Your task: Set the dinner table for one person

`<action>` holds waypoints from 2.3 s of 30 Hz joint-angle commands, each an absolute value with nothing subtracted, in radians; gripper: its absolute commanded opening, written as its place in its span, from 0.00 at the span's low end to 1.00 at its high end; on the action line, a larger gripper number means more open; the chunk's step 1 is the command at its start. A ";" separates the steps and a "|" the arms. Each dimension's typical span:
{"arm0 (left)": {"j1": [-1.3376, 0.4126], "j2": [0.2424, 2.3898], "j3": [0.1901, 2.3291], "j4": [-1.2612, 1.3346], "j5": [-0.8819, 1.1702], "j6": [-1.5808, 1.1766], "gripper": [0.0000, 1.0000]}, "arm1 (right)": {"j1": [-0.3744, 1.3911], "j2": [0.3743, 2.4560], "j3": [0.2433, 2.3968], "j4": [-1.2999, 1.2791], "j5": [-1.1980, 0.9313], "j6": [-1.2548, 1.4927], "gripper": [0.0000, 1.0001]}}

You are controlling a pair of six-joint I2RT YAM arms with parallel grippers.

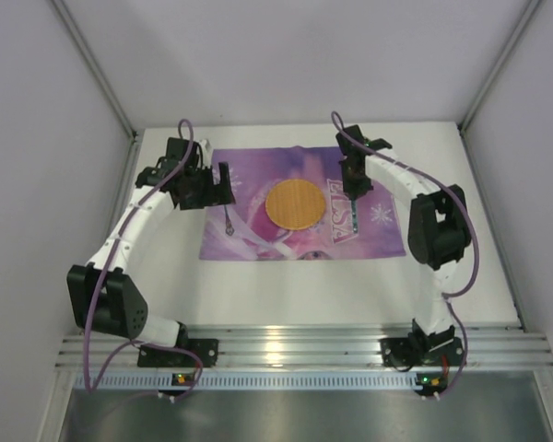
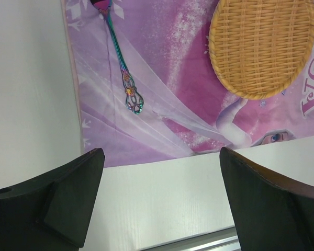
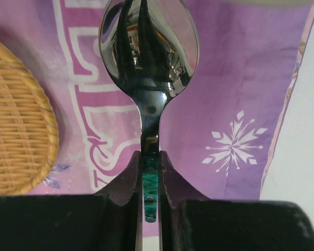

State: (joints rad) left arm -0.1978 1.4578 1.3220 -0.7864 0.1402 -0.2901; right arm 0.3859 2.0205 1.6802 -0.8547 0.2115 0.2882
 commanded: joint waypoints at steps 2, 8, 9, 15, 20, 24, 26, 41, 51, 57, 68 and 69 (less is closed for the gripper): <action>-0.201 1.420 1.322 -0.801 0.123 -0.310 0.97 | 0.405 2.057 1.779 -0.792 0.209 0.272 0.00; -0.201 1.422 1.342 -0.816 0.103 -0.307 0.97 | 0.403 2.106 1.806 -0.813 0.207 0.288 0.23; -0.201 1.422 1.344 -0.819 0.100 -0.307 0.97 | 0.403 2.097 1.792 -0.811 0.207 0.296 0.32; -0.202 1.430 1.344 -0.815 0.109 -0.324 0.97 | 0.403 2.034 1.749 -0.802 0.204 0.308 0.61; -0.202 1.428 1.353 -0.804 0.107 -0.331 0.97 | 0.406 1.953 1.747 -0.821 0.181 0.324 0.71; -0.202 1.424 1.365 -0.796 0.083 -0.350 0.98 | 0.431 1.803 1.755 -0.833 0.141 0.313 0.84; -0.202 1.419 1.373 -0.782 0.072 -0.368 0.98 | 0.446 1.738 1.763 -0.822 0.124 0.305 0.90; -0.207 1.034 1.059 -0.574 -0.040 -0.429 0.98 | 0.523 0.753 0.936 -0.468 0.229 0.459 1.00; -0.207 0.943 0.982 -0.531 -0.066 -0.468 0.98 | 0.522 0.742 0.960 -0.542 0.256 0.423 1.00; -0.207 0.939 0.992 -0.540 -0.069 -0.474 0.98 | 0.523 0.759 0.968 -0.519 0.242 0.397 1.00; -0.207 0.914 0.989 -0.549 -0.103 -0.463 0.99 | 0.523 0.773 0.963 -0.465 0.201 0.379 1.00; -0.207 0.916 0.989 -0.548 -0.106 -0.447 0.99 | 0.522 0.779 0.969 -0.474 0.204 0.377 1.00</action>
